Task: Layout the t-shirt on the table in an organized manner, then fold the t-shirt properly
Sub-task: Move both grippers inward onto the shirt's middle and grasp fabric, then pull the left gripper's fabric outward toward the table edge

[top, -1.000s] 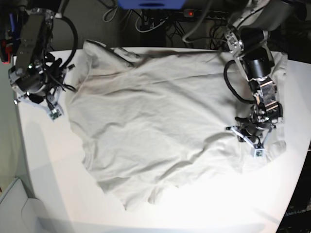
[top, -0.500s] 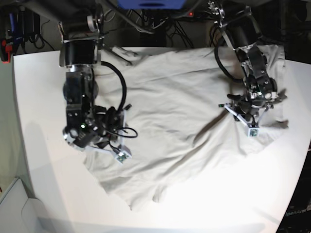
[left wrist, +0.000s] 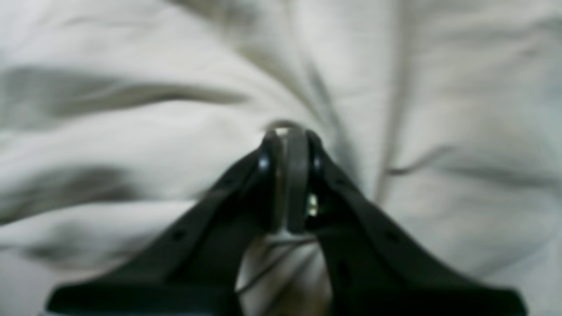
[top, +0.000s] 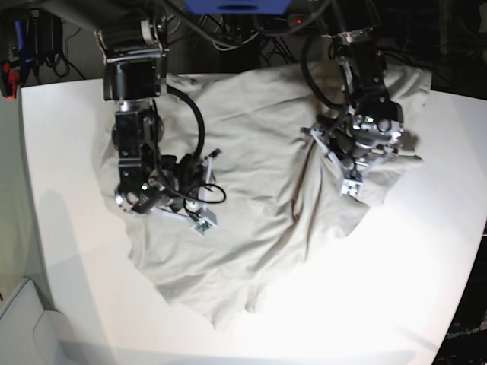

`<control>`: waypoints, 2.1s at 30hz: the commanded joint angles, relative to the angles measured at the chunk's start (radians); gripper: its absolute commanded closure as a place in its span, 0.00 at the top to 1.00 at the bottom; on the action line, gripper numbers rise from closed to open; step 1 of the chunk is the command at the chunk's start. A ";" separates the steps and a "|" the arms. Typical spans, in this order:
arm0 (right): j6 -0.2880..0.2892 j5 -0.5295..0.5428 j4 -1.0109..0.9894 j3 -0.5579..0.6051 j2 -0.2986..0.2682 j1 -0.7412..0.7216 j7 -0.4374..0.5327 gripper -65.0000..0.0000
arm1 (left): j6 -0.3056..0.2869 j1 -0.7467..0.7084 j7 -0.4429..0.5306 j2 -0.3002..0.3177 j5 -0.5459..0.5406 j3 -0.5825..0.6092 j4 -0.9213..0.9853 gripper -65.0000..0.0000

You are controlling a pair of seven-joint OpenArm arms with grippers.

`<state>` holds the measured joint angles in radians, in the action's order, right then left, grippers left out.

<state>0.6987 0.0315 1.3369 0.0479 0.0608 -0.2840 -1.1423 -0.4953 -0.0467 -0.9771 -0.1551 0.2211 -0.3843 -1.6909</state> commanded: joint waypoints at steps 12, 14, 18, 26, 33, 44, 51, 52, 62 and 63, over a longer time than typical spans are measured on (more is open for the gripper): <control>-0.001 0.012 0.011 0.002 0.001 0.018 0.081 0.33 | 0.004 0.037 -0.134 0.018 -0.010 -0.201 -0.271 0.07; -0.001 0.012 0.011 0.002 -0.008 0.025 0.080 0.33 | 0.004 0.067 -0.134 0.047 -0.010 -0.313 -0.260 0.07; -0.001 0.012 0.011 0.002 -0.011 0.029 0.081 0.33 | 0.004 0.112 -0.134 0.098 -0.027 -0.440 -0.165 0.07; -0.001 0.012 0.011 0.002 -0.008 0.032 0.081 0.33 | 0.005 0.117 -0.136 0.140 -0.203 -0.539 -0.142 0.74; -0.001 0.012 0.010 0.002 -0.009 0.038 0.081 0.33 | 0.017 0.118 -0.056 0.159 -0.291 -0.571 -0.054 1.00; -0.001 0.012 0.010 0.002 -0.009 0.039 0.081 0.33 | 0.017 0.183 -0.001 0.157 -0.300 -0.574 0.137 1.00; -0.001 0.012 0.010 0.002 -0.011 0.048 0.081 0.33 | 0.017 0.215 0.033 0.153 -0.300 -0.571 0.183 1.00; -0.001 0.012 0.010 0.002 -0.011 0.048 0.081 0.33 | 0.017 0.218 0.040 0.153 -0.300 -0.569 0.194 1.00; -0.001 0.012 0.010 0.004 -0.013 0.047 0.081 0.33 | 0.007 0.245 0.047 0.153 -0.302 -0.571 0.259 0.43; -0.001 0.012 0.010 0.004 -0.013 0.047 0.081 0.33 | 0.007 0.248 0.047 0.153 -0.302 -0.571 0.259 0.33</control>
<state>0.6983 0.0422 1.3369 0.0490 0.0494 -0.2237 -1.0496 -0.4866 0.1883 -0.9390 -0.0135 -0.0677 -0.9577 -1.4155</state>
